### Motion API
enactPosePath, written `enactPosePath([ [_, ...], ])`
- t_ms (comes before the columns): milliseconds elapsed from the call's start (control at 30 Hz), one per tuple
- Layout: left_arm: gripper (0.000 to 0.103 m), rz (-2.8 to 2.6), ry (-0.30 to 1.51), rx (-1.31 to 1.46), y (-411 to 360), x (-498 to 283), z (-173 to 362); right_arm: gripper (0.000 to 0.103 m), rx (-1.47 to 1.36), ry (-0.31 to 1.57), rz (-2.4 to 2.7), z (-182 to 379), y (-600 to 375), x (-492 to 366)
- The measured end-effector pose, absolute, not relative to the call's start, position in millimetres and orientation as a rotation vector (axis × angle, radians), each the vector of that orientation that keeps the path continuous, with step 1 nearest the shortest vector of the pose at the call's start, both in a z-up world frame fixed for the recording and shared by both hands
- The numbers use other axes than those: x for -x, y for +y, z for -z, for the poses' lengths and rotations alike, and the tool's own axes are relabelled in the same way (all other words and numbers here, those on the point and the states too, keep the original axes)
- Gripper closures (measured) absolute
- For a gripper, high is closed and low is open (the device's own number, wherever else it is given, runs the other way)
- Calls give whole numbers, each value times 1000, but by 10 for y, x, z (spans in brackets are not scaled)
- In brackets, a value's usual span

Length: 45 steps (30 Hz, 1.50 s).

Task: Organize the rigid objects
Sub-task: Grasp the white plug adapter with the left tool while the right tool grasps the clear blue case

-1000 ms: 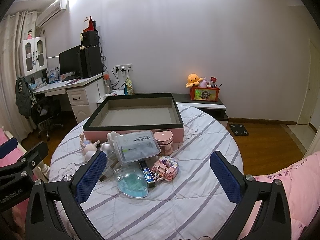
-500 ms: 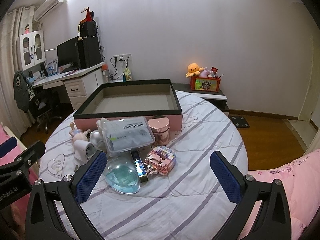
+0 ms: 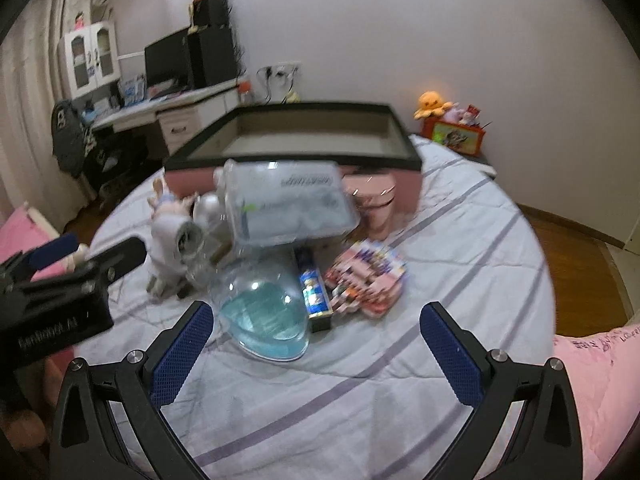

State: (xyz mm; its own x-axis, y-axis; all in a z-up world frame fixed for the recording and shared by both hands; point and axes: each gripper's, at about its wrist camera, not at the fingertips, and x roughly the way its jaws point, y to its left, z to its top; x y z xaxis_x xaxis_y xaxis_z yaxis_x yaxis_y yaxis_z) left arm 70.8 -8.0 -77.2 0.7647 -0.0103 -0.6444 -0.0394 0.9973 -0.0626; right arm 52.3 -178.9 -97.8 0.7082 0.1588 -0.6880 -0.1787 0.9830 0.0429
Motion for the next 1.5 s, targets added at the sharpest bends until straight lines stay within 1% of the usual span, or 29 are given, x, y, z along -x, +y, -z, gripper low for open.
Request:
enactPosePath([
  [333,0,56,732,118,-142,-1006,901,1,82,790,-248,1146,-1636,-677],
  [367,0,61,734,119,-152,-1031,906,4,88,792,-251,1156,-1619,-687],
  [500,0,91,760,134,-173,-1125,957,11,104,798,-267,1173,-1578,-704],
  [533,1,98,762,143,-168,-1125,961,17,102,796,-275,1170,-1580,-700],
  [567,1,107,763,148,-168,-1125,964,24,98,798,-283,1173,-1580,-700],
  [600,5,116,765,152,-164,-1126,966,25,94,801,-285,1171,-1582,-691],
  [633,14,133,763,161,-157,-1118,966,26,93,797,-287,1167,-1586,-678],
  [667,19,151,764,173,-145,-1113,966,26,89,796,-290,1164,-1591,-672],
  [700,29,170,766,184,-141,-1111,970,26,83,797,-295,1161,-1602,-658],
  [733,35,193,770,195,-131,-1111,975,26,82,797,-298,1164,-1597,-660],
  [800,41,213,773,195,-129,-1095,974,27,73,798,-305,1162,-1622,-655],
  [1067,41,200,756,175,-111,-969,932,30,31,804,-322,1131,-1749,-555],
  [1100,40,186,755,162,-123,-968,931,30,33,805,-322,1136,-1746,-551],
  [1133,28,157,762,142,-140,-992,943,30,43,810,-321,1151,-1733,-561],
  [1167,21,145,763,140,-143,-1004,953,30,48,812,-318,1157,-1722,-567],
  [1200,17,142,760,143,-141,-1019,968,30,50,813,-316,1165,-1714,-572],
  [1233,17,152,760,145,-146,-1035,992,29,53,816,-315,1165,-1685,-574],
  [1267,20,157,766,140,-151,-1043,1010,29,55,818,-313,1168,-1677,-574],
  [1300,33,162,774,135,-163,-1048,1023,29,56,821,-312,1173,-1674,-571],
  [1333,42,182,788,137,-167,-1055,1047,29,56,824,-311,1180,-1680,-573],
  [1500,43,195,779,161,-106,-966,1043,29,45,823,-320,1161,-1739,-479],
])
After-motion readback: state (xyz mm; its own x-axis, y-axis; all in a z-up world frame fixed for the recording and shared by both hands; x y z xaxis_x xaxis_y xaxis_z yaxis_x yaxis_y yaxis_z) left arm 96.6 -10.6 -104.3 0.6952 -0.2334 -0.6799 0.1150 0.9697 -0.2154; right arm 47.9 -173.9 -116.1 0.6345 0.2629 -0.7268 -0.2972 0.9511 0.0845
